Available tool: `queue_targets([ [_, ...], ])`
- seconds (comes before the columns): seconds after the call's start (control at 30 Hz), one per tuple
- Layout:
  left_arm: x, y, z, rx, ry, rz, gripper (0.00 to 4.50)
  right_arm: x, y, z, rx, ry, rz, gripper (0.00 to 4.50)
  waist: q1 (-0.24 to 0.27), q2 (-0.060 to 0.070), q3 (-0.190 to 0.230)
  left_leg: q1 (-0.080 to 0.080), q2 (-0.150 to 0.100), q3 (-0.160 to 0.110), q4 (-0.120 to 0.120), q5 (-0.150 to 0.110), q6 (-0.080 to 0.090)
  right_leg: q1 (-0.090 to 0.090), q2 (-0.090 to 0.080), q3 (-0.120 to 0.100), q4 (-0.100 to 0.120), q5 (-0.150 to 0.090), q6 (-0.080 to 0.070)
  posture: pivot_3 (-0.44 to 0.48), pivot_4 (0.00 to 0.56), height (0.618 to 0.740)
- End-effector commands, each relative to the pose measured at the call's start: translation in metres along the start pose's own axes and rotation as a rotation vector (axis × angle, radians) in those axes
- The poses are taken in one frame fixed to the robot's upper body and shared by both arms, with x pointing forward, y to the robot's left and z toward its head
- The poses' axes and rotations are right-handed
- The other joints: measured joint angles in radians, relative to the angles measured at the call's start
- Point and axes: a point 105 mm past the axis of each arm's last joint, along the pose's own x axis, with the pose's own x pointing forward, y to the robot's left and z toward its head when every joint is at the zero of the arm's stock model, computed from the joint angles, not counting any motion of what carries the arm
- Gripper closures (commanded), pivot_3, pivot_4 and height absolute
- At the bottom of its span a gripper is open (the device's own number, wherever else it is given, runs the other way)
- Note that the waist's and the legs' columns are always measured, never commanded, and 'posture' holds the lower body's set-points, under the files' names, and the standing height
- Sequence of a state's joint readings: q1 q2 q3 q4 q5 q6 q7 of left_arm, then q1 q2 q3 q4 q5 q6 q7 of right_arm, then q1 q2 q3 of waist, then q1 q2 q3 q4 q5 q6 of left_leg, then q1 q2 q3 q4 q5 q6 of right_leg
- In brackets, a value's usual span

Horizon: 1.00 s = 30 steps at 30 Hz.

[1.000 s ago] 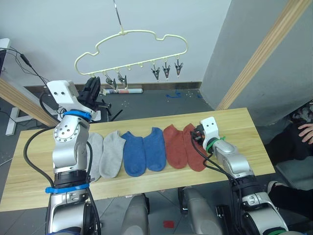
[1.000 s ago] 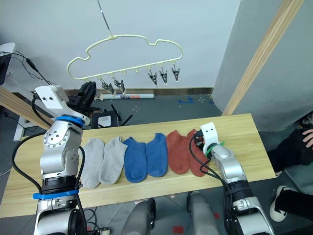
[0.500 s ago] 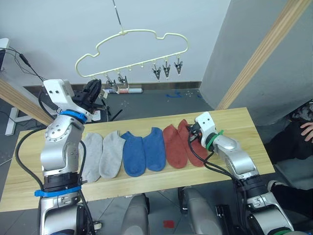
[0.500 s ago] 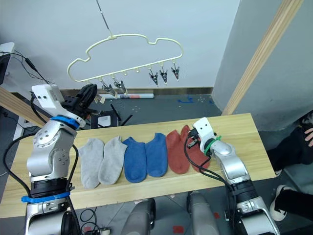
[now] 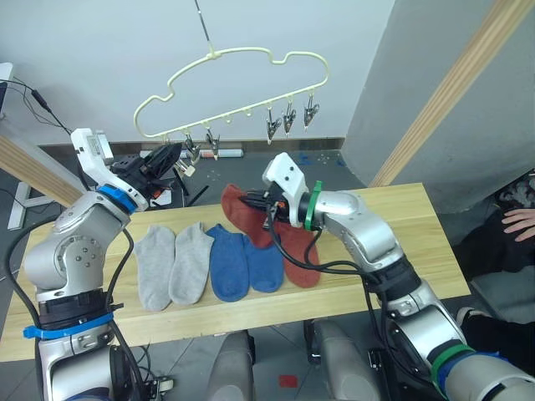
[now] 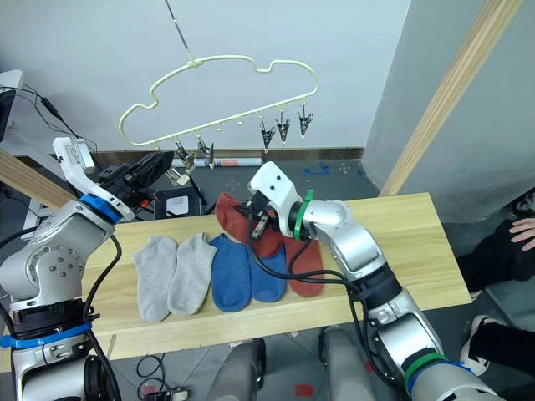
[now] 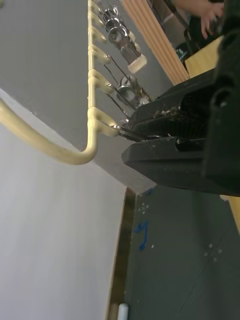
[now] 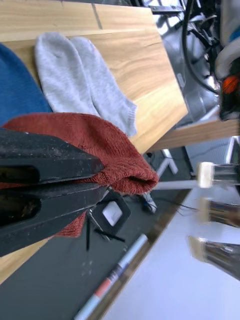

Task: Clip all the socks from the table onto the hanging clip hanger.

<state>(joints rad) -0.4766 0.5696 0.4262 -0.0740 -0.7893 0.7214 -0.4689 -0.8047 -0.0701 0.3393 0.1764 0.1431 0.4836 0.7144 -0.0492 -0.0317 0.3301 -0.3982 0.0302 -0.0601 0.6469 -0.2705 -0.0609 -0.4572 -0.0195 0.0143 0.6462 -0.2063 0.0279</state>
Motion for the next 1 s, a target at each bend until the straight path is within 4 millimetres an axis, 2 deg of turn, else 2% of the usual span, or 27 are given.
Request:
queue_targets([
  [0.03, -0.005, -0.008, 0.006, -0.015, 0.0, -0.033, 4.5, 0.016, 0.005, 0.016, -0.051, -0.059, 0.023, 4.49, 0.002, 0.0, 0.0, 0.0, 0.0, 0.0, 0.0, 0.0, 0.0, 0.0, 0.0, 0.0, 0.0, 0.0, 0.0, 0.004, 0.332, 0.74],
  [0.47, -0.003, -0.013, 0.0, -0.064, 0.017, -0.052, 4.5, 0.045, 0.015, 0.043, -0.068, -0.132, 0.08, 4.49, 0.006, 0.0, 0.0, -0.001, 0.0, -0.001, 0.0, 0.0, 0.0, -0.001, -0.001, -0.001, 0.0, 0.0, 0.0, 0.01, 0.328, 0.74],
  [1.0, -0.009, -0.013, -0.009, -0.078, 0.051, -0.052, 4.5, 0.05, 0.009, 0.063, -0.022, -0.217, 0.035, 4.49, 0.012, 0.0, 0.0, -0.001, 0.0, -0.001, 0.0, 0.0, 0.0, -0.001, -0.001, -0.001, 0.0, 0.0, 0.0, 0.014, 0.33, 0.74],
])
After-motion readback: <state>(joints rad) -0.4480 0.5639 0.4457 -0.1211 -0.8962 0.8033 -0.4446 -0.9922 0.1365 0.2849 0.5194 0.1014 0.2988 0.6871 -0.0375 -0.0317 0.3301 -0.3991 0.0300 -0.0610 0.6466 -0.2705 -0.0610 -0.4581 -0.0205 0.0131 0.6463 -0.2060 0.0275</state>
